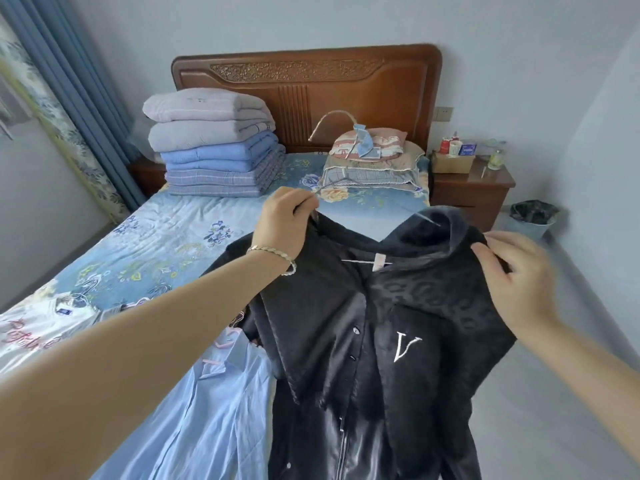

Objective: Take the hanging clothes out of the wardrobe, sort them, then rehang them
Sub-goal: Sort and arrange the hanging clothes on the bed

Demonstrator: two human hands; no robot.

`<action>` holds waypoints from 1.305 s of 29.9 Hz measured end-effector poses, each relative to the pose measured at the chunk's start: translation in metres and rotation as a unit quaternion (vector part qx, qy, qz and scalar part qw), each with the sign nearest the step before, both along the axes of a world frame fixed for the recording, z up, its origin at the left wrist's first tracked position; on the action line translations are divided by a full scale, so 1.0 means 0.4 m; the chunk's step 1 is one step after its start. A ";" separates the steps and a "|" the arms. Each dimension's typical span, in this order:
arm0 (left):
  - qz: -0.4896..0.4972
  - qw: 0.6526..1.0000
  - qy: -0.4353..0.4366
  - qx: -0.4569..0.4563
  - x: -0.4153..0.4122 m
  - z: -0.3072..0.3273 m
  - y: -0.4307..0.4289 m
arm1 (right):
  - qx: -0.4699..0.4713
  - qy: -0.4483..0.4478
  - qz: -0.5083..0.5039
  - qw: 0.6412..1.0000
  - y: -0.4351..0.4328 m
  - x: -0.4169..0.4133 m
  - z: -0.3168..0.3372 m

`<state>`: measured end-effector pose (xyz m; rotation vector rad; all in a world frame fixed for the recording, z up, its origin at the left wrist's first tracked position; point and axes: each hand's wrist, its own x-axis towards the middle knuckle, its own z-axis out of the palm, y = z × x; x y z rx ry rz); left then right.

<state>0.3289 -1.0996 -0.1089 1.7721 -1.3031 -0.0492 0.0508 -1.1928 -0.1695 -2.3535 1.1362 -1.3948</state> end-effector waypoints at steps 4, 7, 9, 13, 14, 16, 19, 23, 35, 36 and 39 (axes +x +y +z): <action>0.010 0.999 -0.034 -0.026 0.027 -0.025 0.028 | 0.068 0.083 0.003 0.994 0.002 -0.004 0.022; 0.001 0.998 -0.038 -0.042 0.033 -0.024 0.037 | 0.061 0.101 0.085 0.989 0.025 0.064 0.104; -0.005 0.998 -0.034 -0.051 0.030 -0.017 0.045 | 0.048 0.185 0.108 0.976 0.025 0.127 0.141; 0.008 0.998 -0.036 -0.050 0.042 -0.001 0.063 | 0.118 0.262 0.077 0.955 0.013 0.199 0.177; 0.018 0.999 -0.032 -0.041 0.051 0.001 0.069 | 0.139 0.263 0.081 0.951 0.008 0.201 0.185; 0.029 0.999 -0.030 -0.021 0.070 -0.004 0.084 | 0.219 0.257 0.106 0.936 0.002 0.199 0.200; 0.031 0.999 -0.032 -0.001 0.086 -0.020 0.106 | 0.435 0.063 0.203 0.875 0.015 0.207 0.216; 0.054 0.998 -0.030 0.020 0.104 -0.050 0.122 | 0.583 -0.313 0.280 0.696 0.014 0.197 0.229; 0.009 0.999 -0.024 -0.042 0.080 -0.030 0.121 | 0.221 0.170 0.274 0.921 0.090 0.311 0.233; 0.008 0.998 -0.030 -0.051 0.075 -0.023 0.118 | 0.266 0.143 0.302 0.904 0.093 0.327 0.242; 0.085 0.990 -0.073 -0.081 0.062 -0.032 0.098 | 0.310 0.069 0.295 0.901 0.093 0.365 0.247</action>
